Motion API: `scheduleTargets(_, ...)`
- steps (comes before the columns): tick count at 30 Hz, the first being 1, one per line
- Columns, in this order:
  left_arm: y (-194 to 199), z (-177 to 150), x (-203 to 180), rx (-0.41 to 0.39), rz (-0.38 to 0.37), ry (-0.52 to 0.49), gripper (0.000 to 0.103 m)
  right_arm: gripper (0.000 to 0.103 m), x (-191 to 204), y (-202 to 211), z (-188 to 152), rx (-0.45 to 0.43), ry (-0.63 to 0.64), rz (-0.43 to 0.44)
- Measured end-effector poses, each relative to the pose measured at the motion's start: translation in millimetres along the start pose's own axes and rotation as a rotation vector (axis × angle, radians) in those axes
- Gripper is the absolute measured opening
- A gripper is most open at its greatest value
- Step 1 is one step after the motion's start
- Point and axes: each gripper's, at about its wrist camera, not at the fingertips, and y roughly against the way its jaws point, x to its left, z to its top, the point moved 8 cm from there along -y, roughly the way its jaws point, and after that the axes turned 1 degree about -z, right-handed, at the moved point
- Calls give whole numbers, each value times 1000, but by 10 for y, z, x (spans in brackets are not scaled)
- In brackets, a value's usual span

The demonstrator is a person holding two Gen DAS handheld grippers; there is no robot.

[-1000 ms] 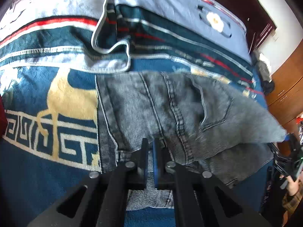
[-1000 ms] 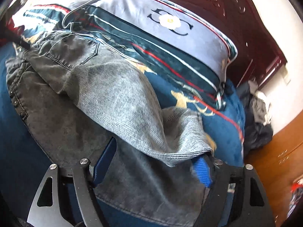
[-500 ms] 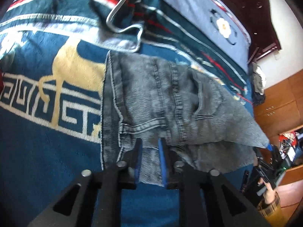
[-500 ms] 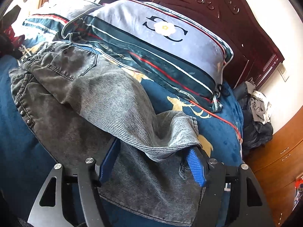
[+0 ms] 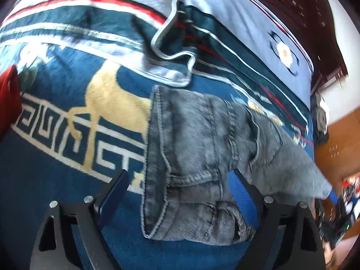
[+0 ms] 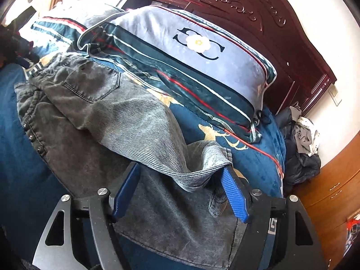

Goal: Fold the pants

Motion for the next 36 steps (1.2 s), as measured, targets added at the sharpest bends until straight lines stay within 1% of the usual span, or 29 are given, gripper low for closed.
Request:
scheduleTargets(2, -88, 16, 38, 30, -29, 46, 88, 72, 14, 64, 15, -10, -19, 11)
scheduleTargets(4, -190, 14, 19, 53, -35, 43, 79, 72, 41, 129, 52, -24, -31, 26)
scheduleTargets(6, -294, 4, -48, 82, -38, 26, 60, 72, 86, 194, 111, -42, -24, 35)
scheduleTargets(7, -344, -6, -76, 97, -44, 23, 56, 72, 100, 206, 138, -46, -16, 36)
scheduleTargets(8, -370, -19, -92, 105, -45, 21, 50, 72, 112, 215, 173, -52, -7, 36)
scheduleTargets(10, -401, -9, -107, 99, -23, 10, 47, 74, 118, 197, 230, -61, 11, 28)
scheduleTargets(11, -400, -12, -119, 97, -25, 10, 36, 74, 111, 173, 241, -60, 19, 21)
scheduleTargets(12, -396, -3, -117, 94, -24, 10, 18, 75, 108, 113, 243, -52, 35, 12)
scheduleTargets(13, -382, 4, -105, 91, -18, 9, 12, 75, 104, 58, 236, -40, 49, 6)
scheduleTargets(14, -365, 8, -97, 87, -12, 3, 8, 75, 101, -21, 214, -20, 69, -1)
scheduleTargets(16, -300, 22, -63, 66, -11, -9, 7, 75, 108, -162, 152, 25, 110, -3)
scheduleTargets(18, -233, 38, -16, 55, -27, 7, 6, 75, 148, -215, 94, 46, 149, 15)
scheduleTargets(20, -165, 52, 3, 46, -45, 16, 6, 75, 216, -205, 39, 48, 204, 42)
scheduleTargets(23, -80, 85, -51, 36, -73, 9, 6, 80, 309, -140, -33, 28, 266, 69)
scheduleTargets(25, -28, 109, -118, 29, -95, 3, 6, 82, 339, -171, -81, 30, 319, 32)
scheduleTargets(27, 7, 132, -195, 23, -107, -12, 6, 82, 361, -266, -123, 41, 383, -37)
scheduleTargets(28, 24, 146, -234, 18, -112, -18, 6, 80, 371, -321, -116, 30, 401, -71)
scheduleTargets(29, 41, 159, -268, 13, -118, -22, 6, 73, 366, -354, -99, 24, 393, -73)
scheduleTargets(30, 55, 173, -303, 8, -123, -24, 6, 36, 357, -397, -82, 32, 364, -66)
scheduleTargets(31, 74, 190, -335, 0, -126, -25, 6, 6, 327, -454, -44, 60, 303, -41)
scheduleTargets(32, 106, 210, -355, -7, -133, -27, 6, 6, 297, -450, 0, 63, 249, -24)
scheduleTargets(34, 202, 239, -366, -24, -147, -30, 6, 6, 183, -347, 140, 26, 117, 8)
scheduleTargets(36, 316, 273, -358, -41, -164, -28, 6, 6, 92, -188, 251, -14, 34, 29)
